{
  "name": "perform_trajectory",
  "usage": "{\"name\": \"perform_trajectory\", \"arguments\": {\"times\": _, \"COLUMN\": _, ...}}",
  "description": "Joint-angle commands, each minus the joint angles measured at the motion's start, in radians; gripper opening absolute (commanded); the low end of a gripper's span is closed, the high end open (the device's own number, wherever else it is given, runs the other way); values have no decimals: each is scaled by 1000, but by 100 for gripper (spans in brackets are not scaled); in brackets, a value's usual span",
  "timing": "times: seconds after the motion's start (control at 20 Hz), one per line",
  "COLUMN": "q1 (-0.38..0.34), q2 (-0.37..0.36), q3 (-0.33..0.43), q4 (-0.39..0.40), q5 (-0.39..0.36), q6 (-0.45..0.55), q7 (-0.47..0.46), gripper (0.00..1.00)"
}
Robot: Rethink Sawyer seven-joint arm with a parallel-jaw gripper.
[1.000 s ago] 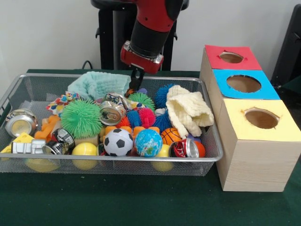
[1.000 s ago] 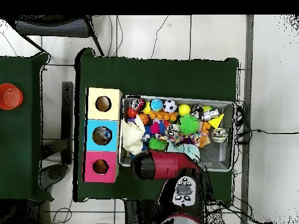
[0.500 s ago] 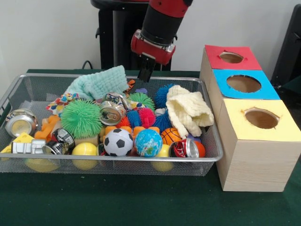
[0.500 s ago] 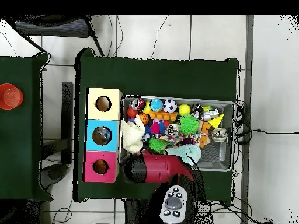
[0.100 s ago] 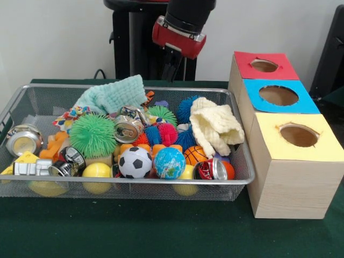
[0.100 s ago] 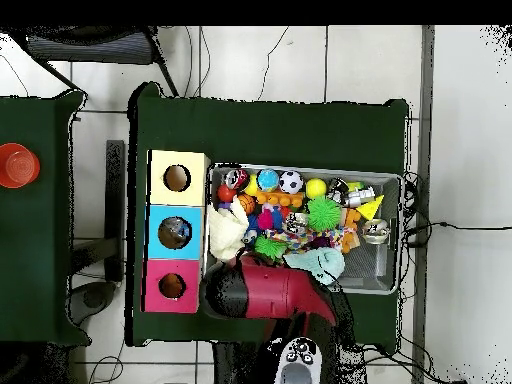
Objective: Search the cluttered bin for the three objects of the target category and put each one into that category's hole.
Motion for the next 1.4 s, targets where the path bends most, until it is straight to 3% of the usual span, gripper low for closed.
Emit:
{"name": "perform_trajectory", "arguments": {"times": 0.05, "q1": 16, "q2": 38, "q3": -16, "q4": -19, "q5": -10, "q6": 32, "q7": 124, "gripper": 100}}
{"name": "perform_trajectory", "arguments": {"times": 0.5, "q1": -52, "q2": 116, "q3": 28, "q4": 45, "q5": 46, "q6": -111, "q7": 190, "gripper": 100}}
{"name": "perform_trajectory", "arguments": {"times": 0.8, "q1": -64, "q2": 145, "q3": 29, "q4": 39, "q5": 61, "q6": -132, "q7": 195, "gripper": 100}}
{"name": "perform_trajectory", "arguments": {"times": 1.2, "q1": -100, "q2": 287, "q3": 66, "q4": 24, "q5": 79, "q6": -330, "q7": 230, "gripper": 100}}
{"name": "perform_trajectory", "arguments": {"times": 1.4, "q1": -84, "q2": 286, "q3": 55, "q4": 36, "q5": 99, "q6": -340, "q7": 230, "gripper": 100}}
